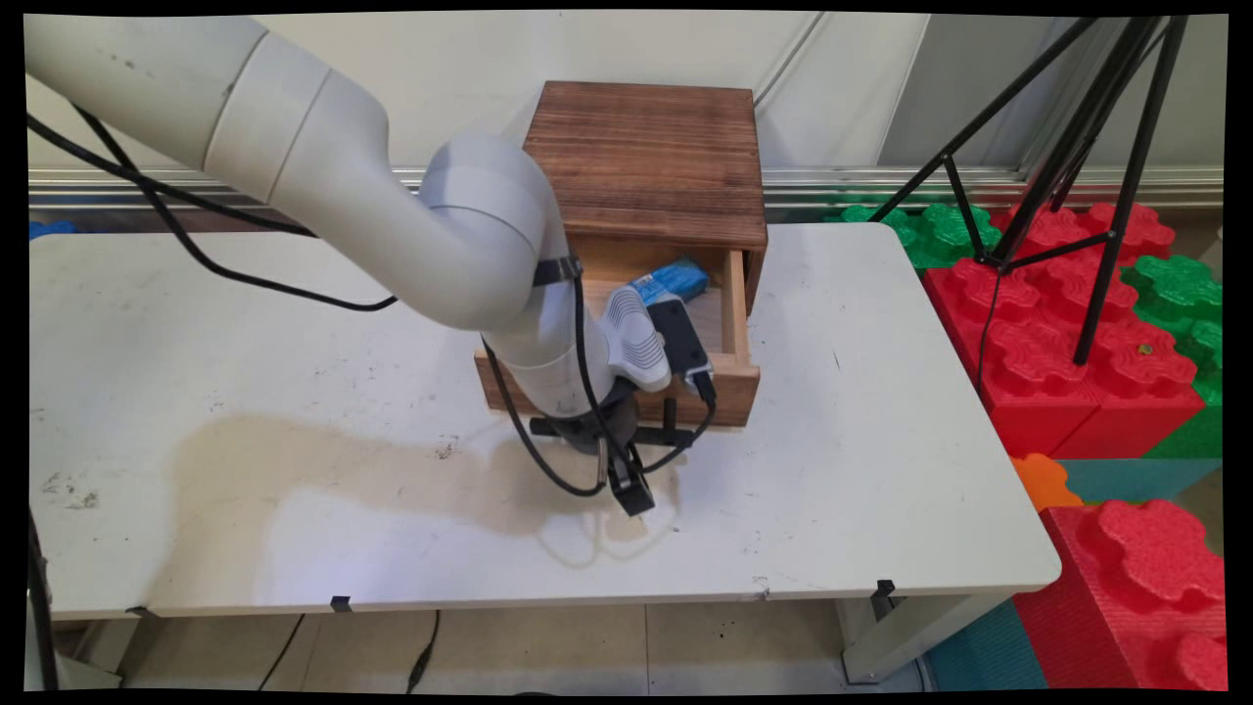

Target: Open the drawer

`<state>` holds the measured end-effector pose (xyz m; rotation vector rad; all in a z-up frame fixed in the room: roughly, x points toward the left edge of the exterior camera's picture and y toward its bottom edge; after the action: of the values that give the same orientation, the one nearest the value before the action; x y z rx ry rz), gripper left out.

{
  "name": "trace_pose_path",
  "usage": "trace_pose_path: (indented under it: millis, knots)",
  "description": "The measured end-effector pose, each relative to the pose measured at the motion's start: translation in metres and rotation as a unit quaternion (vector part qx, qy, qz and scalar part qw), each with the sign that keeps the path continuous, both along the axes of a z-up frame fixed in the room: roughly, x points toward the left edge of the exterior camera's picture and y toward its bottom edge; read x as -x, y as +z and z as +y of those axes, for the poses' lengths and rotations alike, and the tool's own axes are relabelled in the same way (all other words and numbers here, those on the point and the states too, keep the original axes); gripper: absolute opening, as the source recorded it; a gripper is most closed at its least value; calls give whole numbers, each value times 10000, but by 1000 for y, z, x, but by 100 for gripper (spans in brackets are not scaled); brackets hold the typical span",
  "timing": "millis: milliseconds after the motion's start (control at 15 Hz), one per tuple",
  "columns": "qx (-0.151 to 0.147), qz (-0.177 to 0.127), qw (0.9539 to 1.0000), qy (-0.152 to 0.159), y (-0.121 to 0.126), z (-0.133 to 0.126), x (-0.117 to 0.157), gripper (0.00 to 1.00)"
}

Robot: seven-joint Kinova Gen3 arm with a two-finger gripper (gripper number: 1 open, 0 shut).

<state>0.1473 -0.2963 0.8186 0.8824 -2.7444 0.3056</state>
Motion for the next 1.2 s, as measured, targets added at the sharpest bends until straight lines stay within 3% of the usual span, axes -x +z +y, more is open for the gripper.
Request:
trace_pose_path:
  millis: [1200]
  knots:
    - [-211,85,9997,-46,2,47,9,100]
